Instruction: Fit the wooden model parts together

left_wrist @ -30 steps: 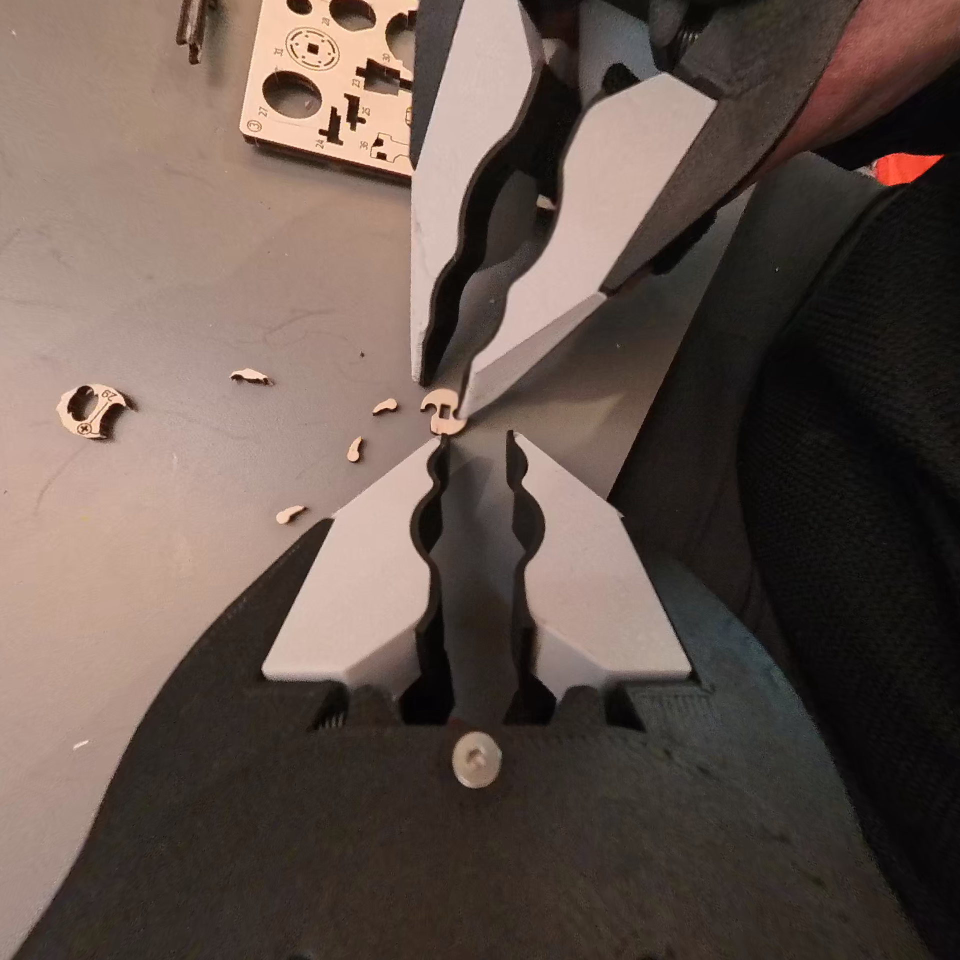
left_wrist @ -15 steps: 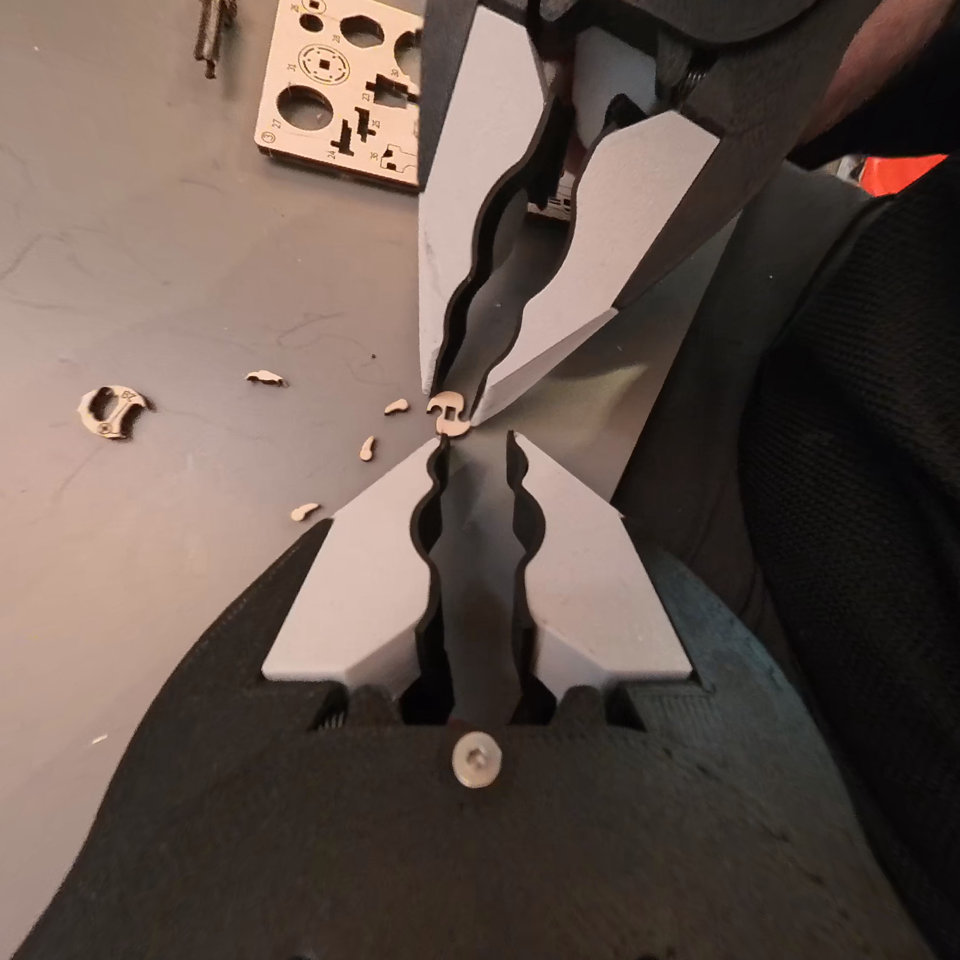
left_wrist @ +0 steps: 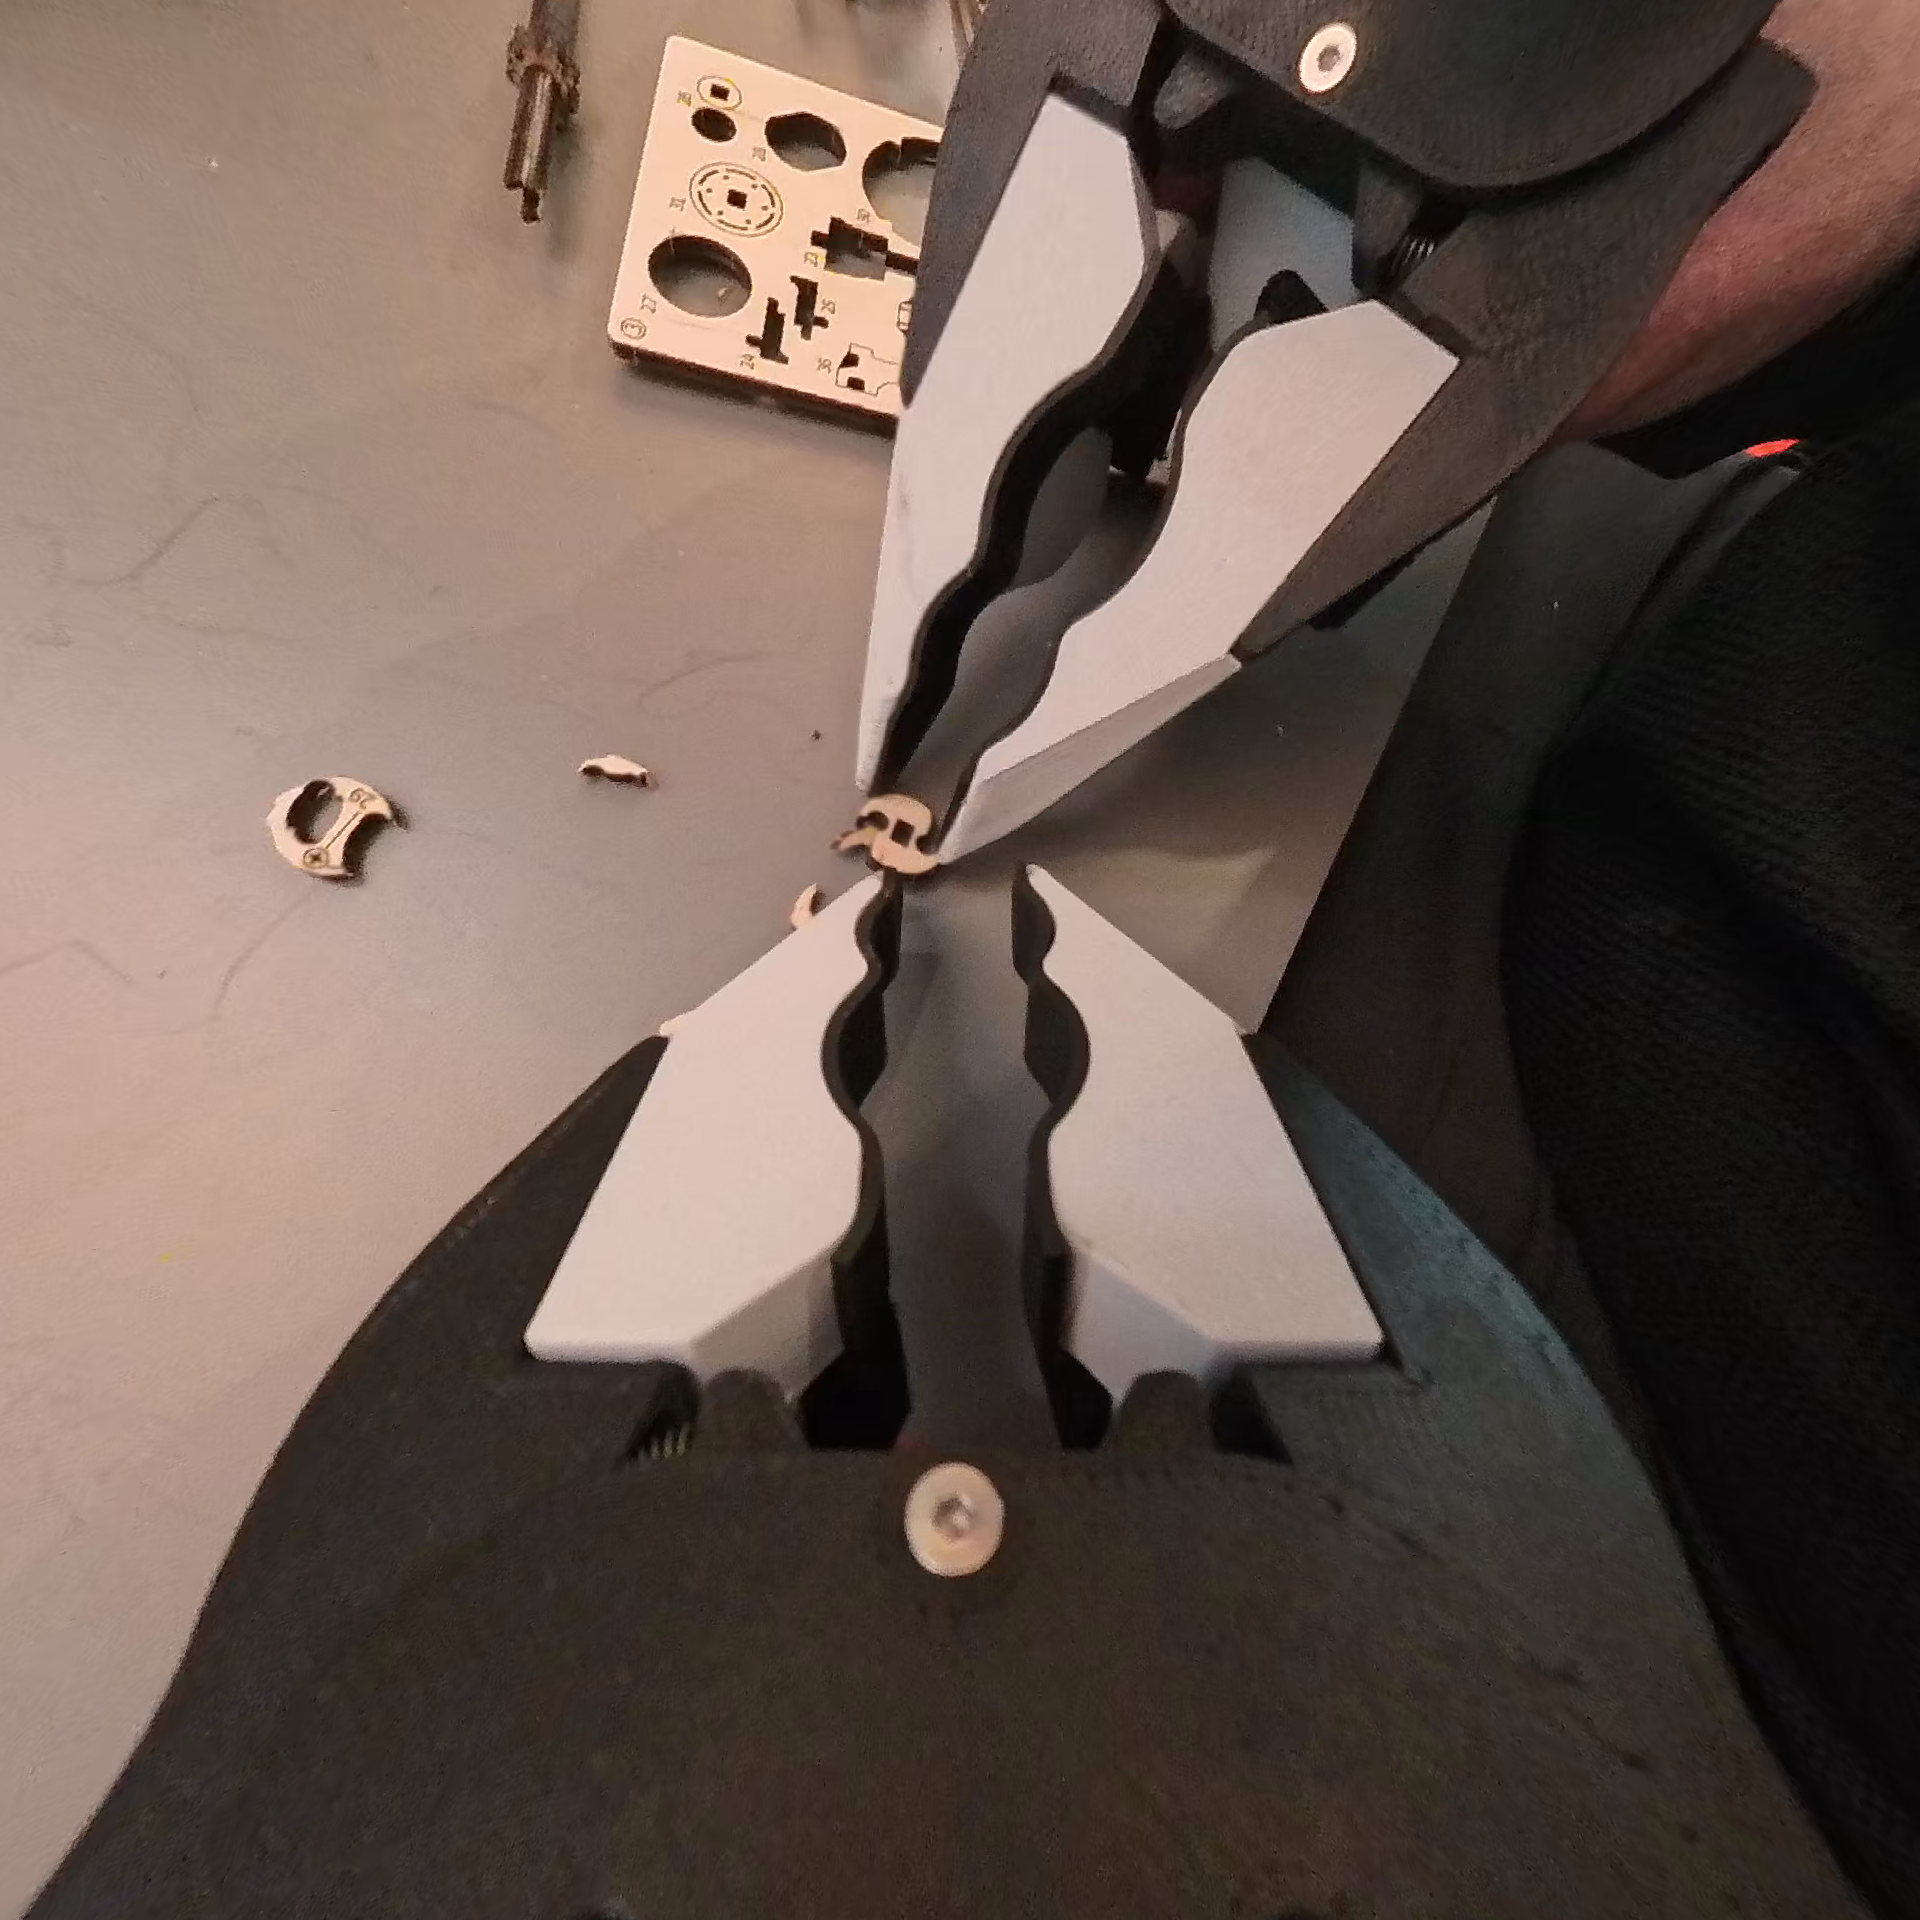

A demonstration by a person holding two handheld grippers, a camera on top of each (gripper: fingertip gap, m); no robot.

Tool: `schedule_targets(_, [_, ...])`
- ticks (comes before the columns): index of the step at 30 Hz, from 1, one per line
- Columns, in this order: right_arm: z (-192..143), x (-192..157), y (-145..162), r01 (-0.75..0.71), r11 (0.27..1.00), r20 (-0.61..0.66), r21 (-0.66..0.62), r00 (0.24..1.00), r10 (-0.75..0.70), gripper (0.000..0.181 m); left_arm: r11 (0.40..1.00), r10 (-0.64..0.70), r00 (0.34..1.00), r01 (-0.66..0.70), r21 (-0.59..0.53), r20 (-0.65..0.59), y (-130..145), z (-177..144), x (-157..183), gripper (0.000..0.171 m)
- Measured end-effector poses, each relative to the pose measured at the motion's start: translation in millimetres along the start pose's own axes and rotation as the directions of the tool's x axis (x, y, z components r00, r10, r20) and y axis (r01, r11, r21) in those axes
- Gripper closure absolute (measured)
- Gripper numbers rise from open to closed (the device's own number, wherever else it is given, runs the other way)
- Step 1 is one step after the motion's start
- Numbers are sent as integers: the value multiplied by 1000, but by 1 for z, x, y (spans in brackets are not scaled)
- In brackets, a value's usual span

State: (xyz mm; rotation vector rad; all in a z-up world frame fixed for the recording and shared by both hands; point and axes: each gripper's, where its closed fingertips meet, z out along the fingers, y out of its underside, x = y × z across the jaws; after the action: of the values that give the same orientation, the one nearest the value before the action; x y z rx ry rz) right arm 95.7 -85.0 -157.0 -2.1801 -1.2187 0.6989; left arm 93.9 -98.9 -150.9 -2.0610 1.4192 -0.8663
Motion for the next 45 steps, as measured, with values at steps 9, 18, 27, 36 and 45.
schedule_targets(9, [-1,0,0,8,1000,-5,-10,1000,-8,179,1000,25,1000,-25,-8,3,-2,-3,-5,151])
schedule_targets(18, [3,-8,1,58,998,38,-21,998,-58,159,998,55,998,-54,-42,24,3,-5,-10,157])
schedule_targets(27, [4,-6,0,84,996,21,-20,996,-83,172,999,42,999,-42,-28,18,3,-1,-7,159])
schedule_targets(36, [2,-4,2,135,990,39,-31,990,-134,172,997,61,998,-61,-57,6,1,5,-10,154])
schedule_targets(45, [-2,-5,5,156,987,74,-33,985,-153,172,993,96,994,-99,-70,-44,-2,7,-10,146])
